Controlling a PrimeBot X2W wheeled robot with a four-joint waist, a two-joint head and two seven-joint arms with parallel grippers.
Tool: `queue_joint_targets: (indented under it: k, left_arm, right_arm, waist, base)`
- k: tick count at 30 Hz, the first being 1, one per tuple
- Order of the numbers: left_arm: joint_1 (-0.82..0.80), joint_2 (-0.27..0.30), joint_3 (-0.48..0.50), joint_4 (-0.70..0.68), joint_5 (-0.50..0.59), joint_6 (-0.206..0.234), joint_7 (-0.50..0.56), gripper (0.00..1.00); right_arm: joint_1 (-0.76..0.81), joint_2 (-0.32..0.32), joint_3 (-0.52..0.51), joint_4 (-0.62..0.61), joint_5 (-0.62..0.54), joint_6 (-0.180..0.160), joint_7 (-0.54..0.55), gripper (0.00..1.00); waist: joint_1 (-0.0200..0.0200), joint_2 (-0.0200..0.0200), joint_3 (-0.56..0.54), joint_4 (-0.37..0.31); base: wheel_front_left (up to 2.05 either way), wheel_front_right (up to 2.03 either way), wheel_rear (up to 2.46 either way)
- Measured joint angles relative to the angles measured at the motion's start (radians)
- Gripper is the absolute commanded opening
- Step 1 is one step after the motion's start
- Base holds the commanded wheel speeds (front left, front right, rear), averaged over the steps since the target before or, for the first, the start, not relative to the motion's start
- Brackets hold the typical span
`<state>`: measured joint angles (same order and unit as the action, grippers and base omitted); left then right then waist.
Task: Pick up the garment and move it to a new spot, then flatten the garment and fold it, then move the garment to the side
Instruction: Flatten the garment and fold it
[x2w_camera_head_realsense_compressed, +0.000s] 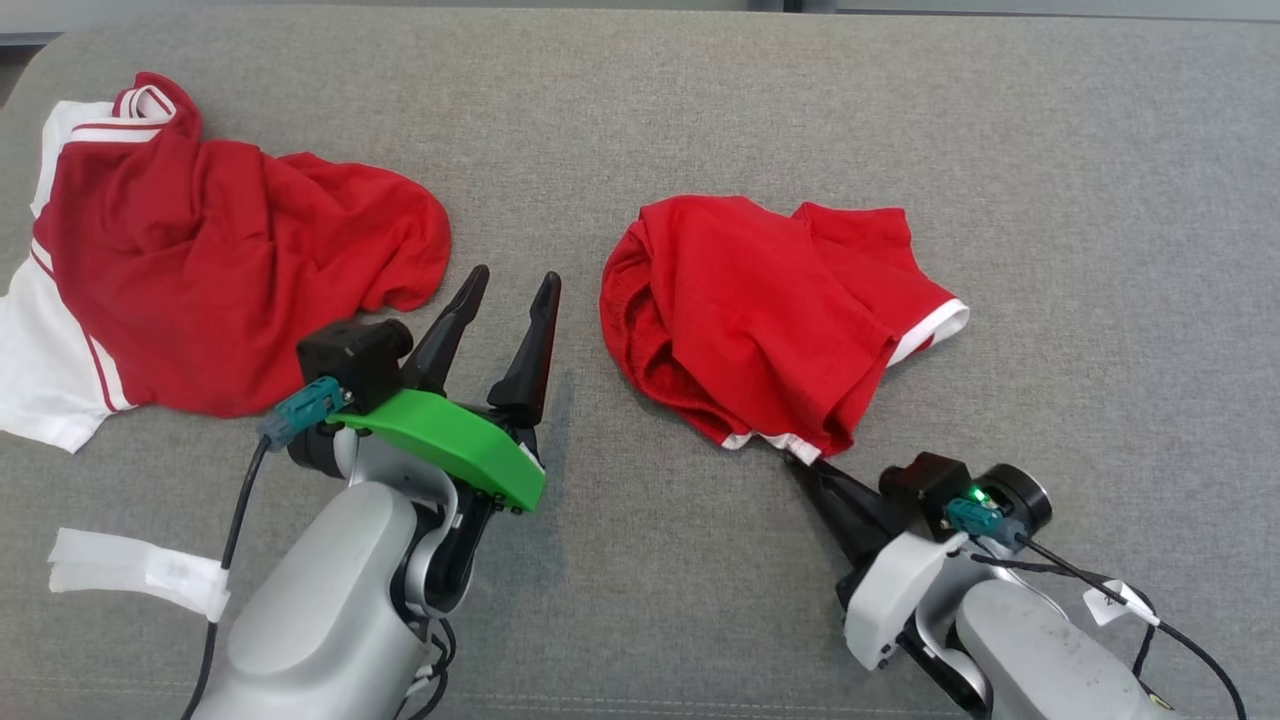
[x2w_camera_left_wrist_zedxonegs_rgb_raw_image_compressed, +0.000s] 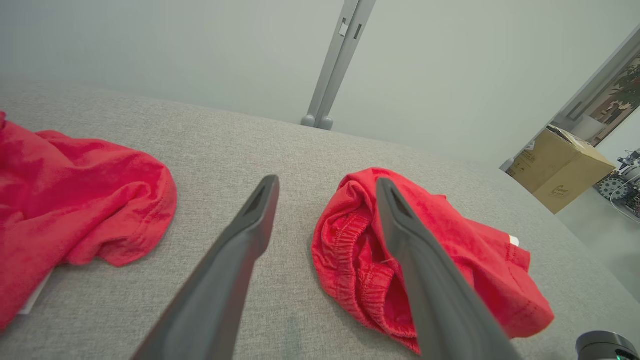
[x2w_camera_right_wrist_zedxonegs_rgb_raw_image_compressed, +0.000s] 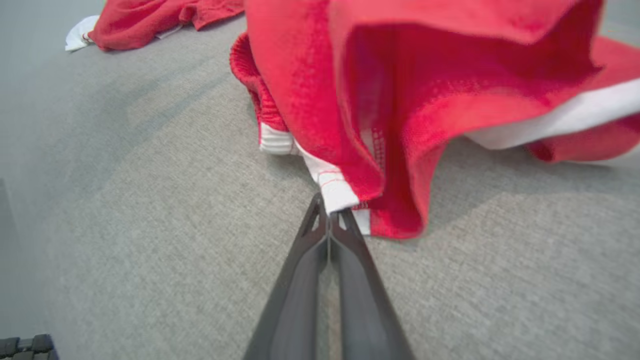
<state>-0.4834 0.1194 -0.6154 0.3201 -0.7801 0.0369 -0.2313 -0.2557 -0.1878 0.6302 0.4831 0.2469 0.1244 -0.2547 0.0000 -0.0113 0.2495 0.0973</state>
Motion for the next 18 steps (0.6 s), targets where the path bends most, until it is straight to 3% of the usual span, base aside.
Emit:
queue_joint_targets:
  k: [7,10,15,18]
  left_arm:
    - [0.042,0.001,0.029,0.008,-0.019,0.007,-0.009,1.00]
    - [0.059,-0.002,0.030,0.015,-0.026,0.008,-0.009,1.00]
    - [0.080,-0.017,0.031,0.016,-0.040,0.007,-0.011,1.00]
    - [0.089,-0.032,0.029,0.013,-0.052,0.008,-0.012,1.00]
  right_arm:
    - [-0.086,-0.010,0.170,-0.138,0.060,0.000,0.000,0.00]
    - [-0.138,-0.045,0.254,-0.214,0.095,0.000,0.032,0.00]
    - [-0.252,-0.096,0.346,-0.387,0.246,0.000,0.114,0.00]
    - [-0.314,-0.117,0.347,-0.460,0.325,0.000,0.164,0.00]
  waist:
    - [0.0000,0.0000,-0.025,-0.001]
    - [0.0000,0.0000,-0.043,-0.003]
    - [0.0000,0.0000,-0.081,-0.001]
    - [0.0000,0.0000,-0.098,0.005]
  base:
    - [0.00,0.00,0.00]
    - [0.00,0.00,0.00]
    - [0.00,0.00,0.00]
    - [0.00,0.00,0.00]
